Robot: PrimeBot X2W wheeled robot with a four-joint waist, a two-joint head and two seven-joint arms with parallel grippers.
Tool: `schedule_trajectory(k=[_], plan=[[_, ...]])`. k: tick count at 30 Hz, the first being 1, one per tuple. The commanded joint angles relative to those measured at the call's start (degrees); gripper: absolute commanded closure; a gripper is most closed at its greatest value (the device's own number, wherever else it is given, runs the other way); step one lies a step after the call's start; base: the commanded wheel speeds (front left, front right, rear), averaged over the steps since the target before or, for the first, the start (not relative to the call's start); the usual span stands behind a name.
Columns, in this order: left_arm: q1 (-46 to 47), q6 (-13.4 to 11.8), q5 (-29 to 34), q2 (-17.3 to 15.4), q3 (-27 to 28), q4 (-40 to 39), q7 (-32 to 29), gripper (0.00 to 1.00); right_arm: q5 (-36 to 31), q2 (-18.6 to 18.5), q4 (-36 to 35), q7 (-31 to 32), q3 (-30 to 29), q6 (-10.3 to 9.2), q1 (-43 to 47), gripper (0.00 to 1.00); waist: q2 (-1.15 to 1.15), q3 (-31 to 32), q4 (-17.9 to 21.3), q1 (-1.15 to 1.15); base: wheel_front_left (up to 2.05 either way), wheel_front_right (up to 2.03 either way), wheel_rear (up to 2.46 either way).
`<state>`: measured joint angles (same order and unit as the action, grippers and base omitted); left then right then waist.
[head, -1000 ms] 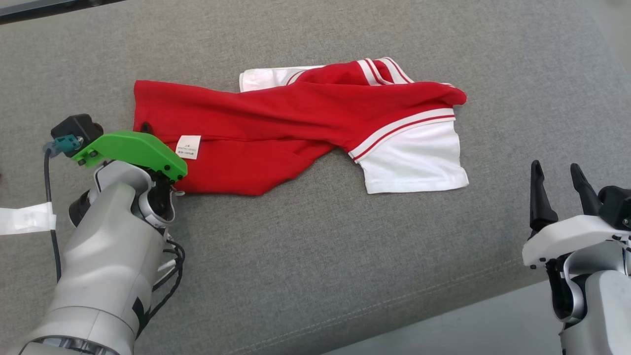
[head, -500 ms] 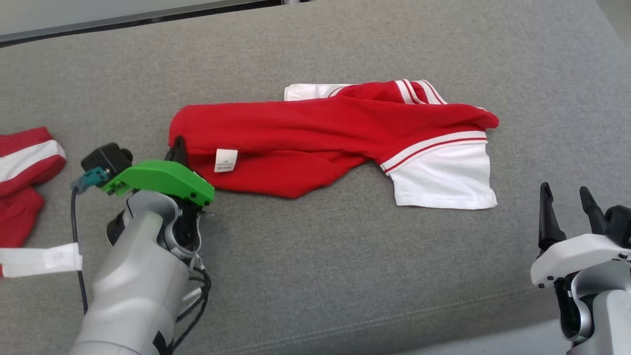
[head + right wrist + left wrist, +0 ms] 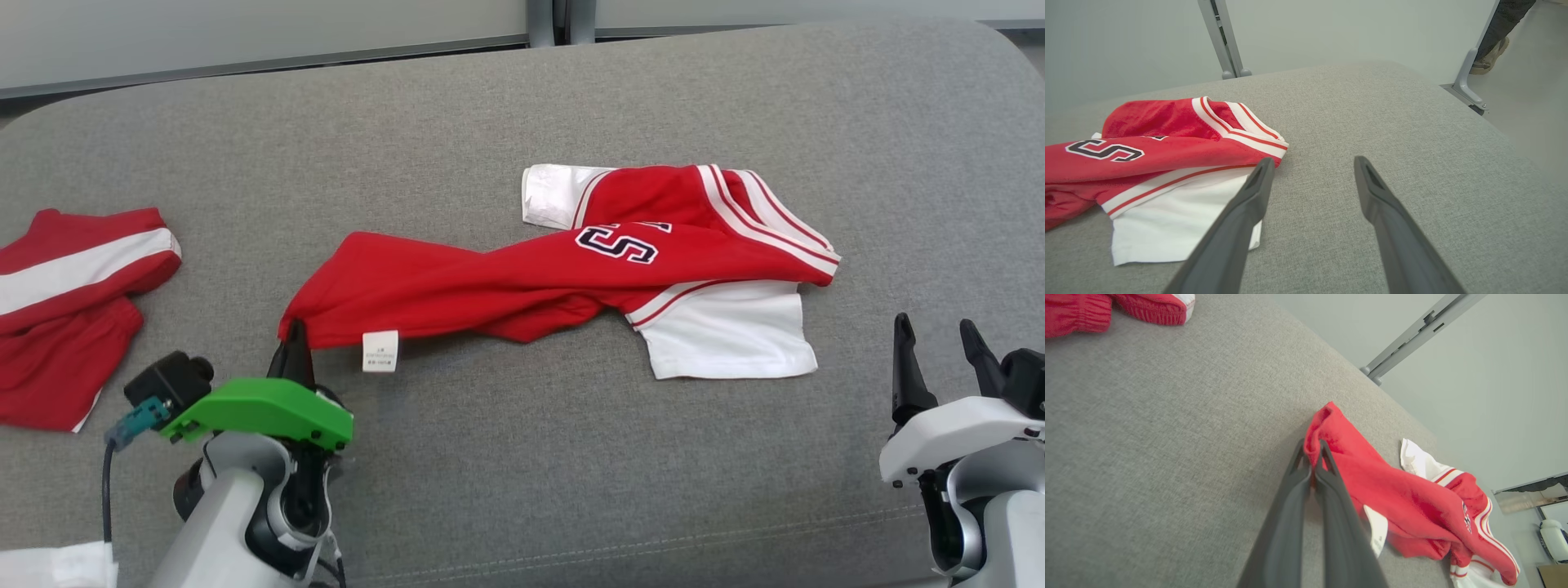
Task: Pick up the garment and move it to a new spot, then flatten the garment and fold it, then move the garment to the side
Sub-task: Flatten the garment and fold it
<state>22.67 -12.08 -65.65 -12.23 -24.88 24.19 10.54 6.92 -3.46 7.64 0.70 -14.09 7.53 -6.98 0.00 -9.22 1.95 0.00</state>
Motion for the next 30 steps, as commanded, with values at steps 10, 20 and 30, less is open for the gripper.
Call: schedule_trajectory(k=[10, 20, 30], plan=[[-8.3, -4.37, -0.89, 0.41, 0.18, -5.14, 1.15, 0.54, 0.55, -0.01, 0.73, 0.38, 1.36, -0.08, 0.12, 0.0, 0.0, -0.26, 1.33, 0.0, 0.0, 0.0, 0.0], [-6.02, -1.96, 0.08, 1.67, 0.84, 6.84, 2.94, 0.0, 0.79, 0.12, 1.14, 0.18, 2.45, -0.08, -0.21, 0.0, 0.0, -0.26, 2.39, 0.0, 0.0, 0.0, 0.0], [-7.89, -0.59, 9.55, -1.51, 1.44, 4.78, 4.67, 0.0, -0.06, -0.17, 0.1, -0.62, 2.1, -0.08, 0.87, 0.0, 0.0, 1.34, 1.73, 0.0, 0.0, 0.0, 0.0]])
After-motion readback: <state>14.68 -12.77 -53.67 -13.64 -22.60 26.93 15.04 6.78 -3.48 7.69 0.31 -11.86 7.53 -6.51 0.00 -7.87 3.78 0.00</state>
